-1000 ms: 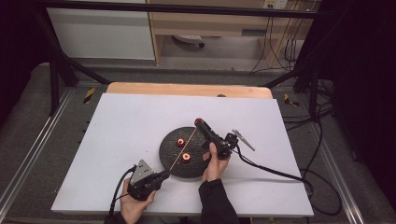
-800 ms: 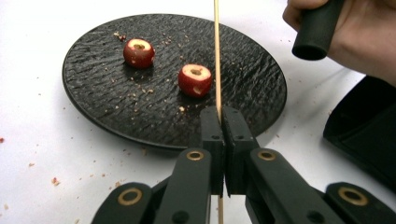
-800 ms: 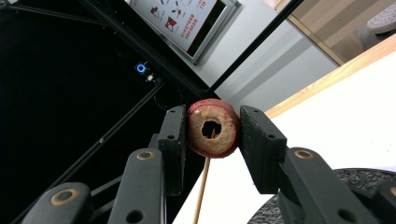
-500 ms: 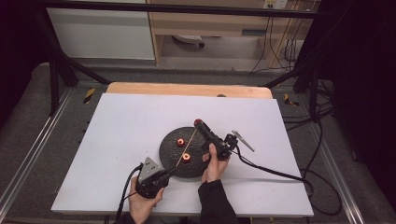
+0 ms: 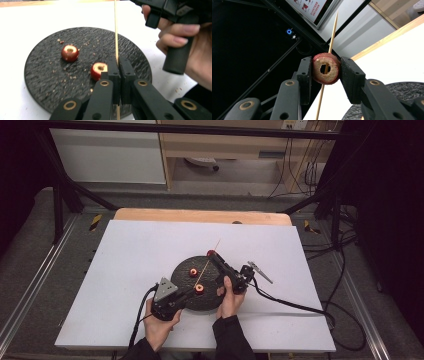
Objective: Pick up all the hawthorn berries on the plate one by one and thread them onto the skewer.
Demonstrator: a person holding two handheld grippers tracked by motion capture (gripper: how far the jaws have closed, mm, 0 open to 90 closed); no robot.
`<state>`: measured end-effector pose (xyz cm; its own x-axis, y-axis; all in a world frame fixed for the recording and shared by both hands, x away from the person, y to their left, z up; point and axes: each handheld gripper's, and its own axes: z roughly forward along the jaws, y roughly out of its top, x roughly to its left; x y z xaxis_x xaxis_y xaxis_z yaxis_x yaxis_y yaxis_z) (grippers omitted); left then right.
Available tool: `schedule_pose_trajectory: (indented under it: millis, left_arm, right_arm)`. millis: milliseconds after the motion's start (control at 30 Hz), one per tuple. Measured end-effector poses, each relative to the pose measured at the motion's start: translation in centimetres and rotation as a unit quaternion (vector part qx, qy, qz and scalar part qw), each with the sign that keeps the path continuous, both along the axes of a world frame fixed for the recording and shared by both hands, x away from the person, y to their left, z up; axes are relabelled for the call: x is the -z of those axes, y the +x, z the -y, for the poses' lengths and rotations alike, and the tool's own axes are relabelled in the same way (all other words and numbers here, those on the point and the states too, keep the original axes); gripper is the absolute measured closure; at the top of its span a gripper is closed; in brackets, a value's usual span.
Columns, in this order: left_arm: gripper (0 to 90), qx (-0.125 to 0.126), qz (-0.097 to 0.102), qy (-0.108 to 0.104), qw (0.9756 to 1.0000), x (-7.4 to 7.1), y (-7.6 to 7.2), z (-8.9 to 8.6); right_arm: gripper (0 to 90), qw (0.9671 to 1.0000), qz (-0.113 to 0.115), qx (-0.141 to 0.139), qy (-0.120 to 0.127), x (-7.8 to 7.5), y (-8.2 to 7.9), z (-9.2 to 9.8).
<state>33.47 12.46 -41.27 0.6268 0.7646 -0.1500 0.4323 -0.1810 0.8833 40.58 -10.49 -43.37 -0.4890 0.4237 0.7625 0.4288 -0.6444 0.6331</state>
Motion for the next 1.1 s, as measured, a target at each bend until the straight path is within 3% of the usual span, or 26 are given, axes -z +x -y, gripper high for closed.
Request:
schedule_pose_trajectory:
  millis: [267, 733, 1067, 1100]
  left_arm:
    - [88.3, 0.008, 0.001, 0.012, 0.9999, -0.7, 1.5, 0.7]
    - [88.3, 0.015, 0.007, 0.006, 0.9999, -1.2, 2.7, 1.6]
    - [88.3, 0.025, 0.013, 0.019, 0.9994, -1.1, 2.8, 1.5]
    - [88.4, 0.026, 0.013, 0.02, 0.9994, -1.1, 2.8, 1.5]
  right_arm:
    - [63.1, 0.9999, 0.0, -0.01, -0.014, -0.1, -0.5, 0.1]
    - [63.1, 0.9984, -0.016, -0.039, -0.037, 0.6, -1.6, -0.3]
    - [62.5, 0.9968, -0.02, -0.051, -0.058, 0.8, -2.0, -0.4]
    - [59.4, 0.9962, -0.022, -0.054, -0.065, 0.7, -2.0, -0.3]
